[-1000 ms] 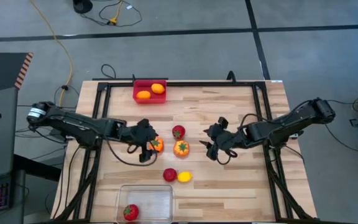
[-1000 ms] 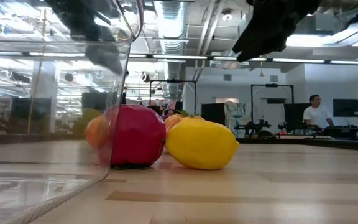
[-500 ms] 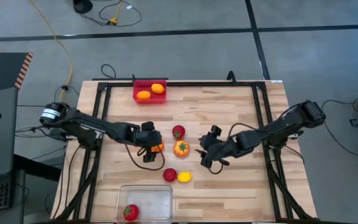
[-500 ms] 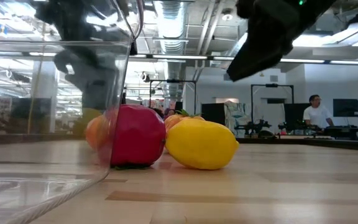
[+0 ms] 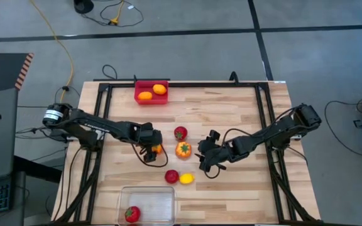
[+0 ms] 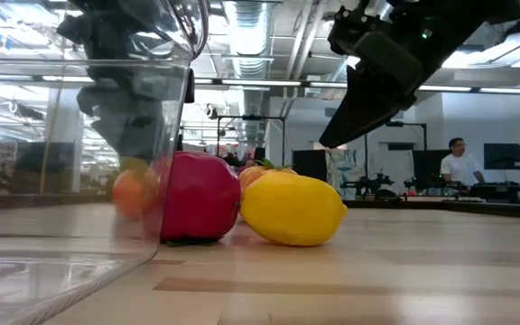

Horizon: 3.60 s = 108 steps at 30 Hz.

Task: Sort produce into baskets
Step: Put the left orange tomato into the transparent bin

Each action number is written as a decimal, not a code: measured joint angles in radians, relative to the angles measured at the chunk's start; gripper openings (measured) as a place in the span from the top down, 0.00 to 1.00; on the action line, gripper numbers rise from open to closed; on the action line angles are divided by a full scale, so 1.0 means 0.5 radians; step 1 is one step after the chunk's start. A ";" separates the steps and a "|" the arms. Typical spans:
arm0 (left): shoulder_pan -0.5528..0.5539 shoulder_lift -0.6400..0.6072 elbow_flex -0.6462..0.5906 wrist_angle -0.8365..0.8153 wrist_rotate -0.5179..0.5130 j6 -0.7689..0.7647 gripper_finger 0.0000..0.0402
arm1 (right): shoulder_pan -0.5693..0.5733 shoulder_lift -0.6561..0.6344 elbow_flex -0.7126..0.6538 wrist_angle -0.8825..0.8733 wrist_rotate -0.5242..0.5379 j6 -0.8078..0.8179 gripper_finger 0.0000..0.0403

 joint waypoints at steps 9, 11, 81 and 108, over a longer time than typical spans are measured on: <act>0.000 0.000 0.001 -0.022 0.019 -0.011 0.13 | 0.000 -0.008 0.000 0.014 -0.002 -0.005 0.33; 0.000 -0.001 0.002 -0.029 0.024 -0.010 0.17 | 0.000 -0.009 0.001 0.016 -0.002 -0.003 0.33; -1.400 0.114 0.715 -0.246 -0.045 -0.860 0.27 | 0.001 -0.011 0.001 0.037 -0.002 -0.002 0.33; -1.281 0.276 0.715 -0.286 0.095 -0.898 0.17 | 0.002 -0.011 0.001 0.050 -0.010 -0.002 0.33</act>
